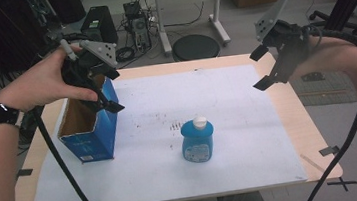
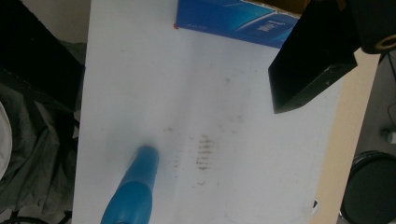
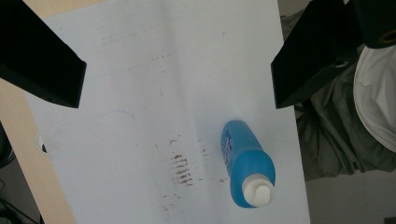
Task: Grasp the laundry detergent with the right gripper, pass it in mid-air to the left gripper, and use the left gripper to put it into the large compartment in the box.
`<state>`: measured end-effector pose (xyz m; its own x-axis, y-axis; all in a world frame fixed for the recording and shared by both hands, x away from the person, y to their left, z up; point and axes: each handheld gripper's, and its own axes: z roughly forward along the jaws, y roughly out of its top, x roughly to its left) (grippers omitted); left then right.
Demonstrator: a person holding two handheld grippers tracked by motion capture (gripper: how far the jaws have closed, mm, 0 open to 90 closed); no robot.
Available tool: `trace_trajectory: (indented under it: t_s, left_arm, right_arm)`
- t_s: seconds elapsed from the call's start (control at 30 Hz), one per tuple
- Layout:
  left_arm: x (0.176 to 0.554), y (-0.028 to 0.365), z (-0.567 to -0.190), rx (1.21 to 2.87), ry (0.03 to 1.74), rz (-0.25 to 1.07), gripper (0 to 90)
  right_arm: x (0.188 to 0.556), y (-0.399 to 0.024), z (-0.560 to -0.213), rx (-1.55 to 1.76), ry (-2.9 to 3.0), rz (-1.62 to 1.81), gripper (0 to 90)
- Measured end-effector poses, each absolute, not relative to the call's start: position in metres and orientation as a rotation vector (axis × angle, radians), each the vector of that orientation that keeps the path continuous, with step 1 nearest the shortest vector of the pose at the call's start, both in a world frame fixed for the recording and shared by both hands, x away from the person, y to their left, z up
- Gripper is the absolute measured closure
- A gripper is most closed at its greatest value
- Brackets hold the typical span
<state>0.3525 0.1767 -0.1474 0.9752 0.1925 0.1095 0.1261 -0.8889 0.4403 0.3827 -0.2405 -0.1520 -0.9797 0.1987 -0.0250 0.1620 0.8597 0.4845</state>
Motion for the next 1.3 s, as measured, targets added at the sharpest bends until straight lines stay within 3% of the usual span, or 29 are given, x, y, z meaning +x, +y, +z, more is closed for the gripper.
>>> trace_trajectory:
  t_s: [0.77,1.3]
  left_arm:
    - [0.340,0.174,-0.158,2.702,0.215,0.210,4.3]
    - [0.338,0.173,-0.168,2.714,0.235,0.220,4.4]
  right_arm:
    - [0.361,-0.244,-0.155,0.226,2.887,0.893,2.5]
    - [0.349,-0.257,-0.192,0.225,2.783,1.127,1.2]
